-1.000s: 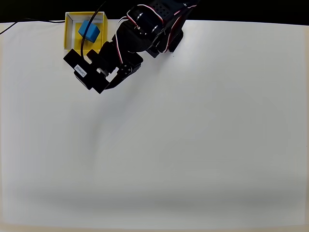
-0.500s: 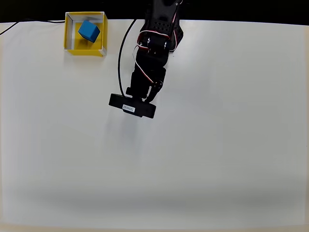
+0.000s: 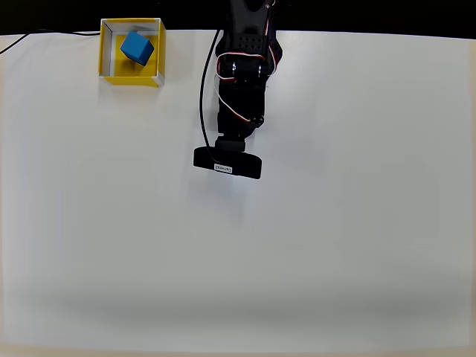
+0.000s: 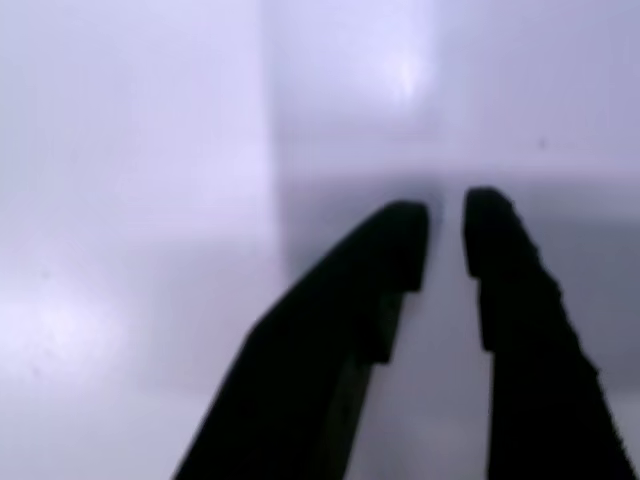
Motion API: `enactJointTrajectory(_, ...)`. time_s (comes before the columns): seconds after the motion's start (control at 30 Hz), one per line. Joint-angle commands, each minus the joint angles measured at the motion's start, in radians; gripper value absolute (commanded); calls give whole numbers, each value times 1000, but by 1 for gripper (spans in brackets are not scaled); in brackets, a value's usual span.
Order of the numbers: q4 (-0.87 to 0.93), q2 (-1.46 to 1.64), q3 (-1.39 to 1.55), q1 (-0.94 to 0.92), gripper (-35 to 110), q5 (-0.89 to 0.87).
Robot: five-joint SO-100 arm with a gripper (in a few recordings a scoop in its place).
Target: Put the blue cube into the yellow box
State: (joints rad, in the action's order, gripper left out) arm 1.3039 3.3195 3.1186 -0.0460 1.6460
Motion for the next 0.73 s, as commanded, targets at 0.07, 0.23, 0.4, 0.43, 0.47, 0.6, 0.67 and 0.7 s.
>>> enactJointTrajectory(0.07,55,20,26,-14,0,-3)
enactJointTrajectory(0.23,55,20,26,8,1,-8)
enactJointTrajectory(0.4,55,20,26,8,1,-15)
enactJointTrajectory(0.43,55,20,26,8,1,-15)
enactJointTrajectory(0.47,55,20,26,8,1,-15)
enactJointTrajectory(0.6,55,20,26,8,1,-15)
enactJointTrajectory(0.67,55,20,26,8,1,-15)
enactJointTrajectory(0.7,55,20,26,8,1,-15)
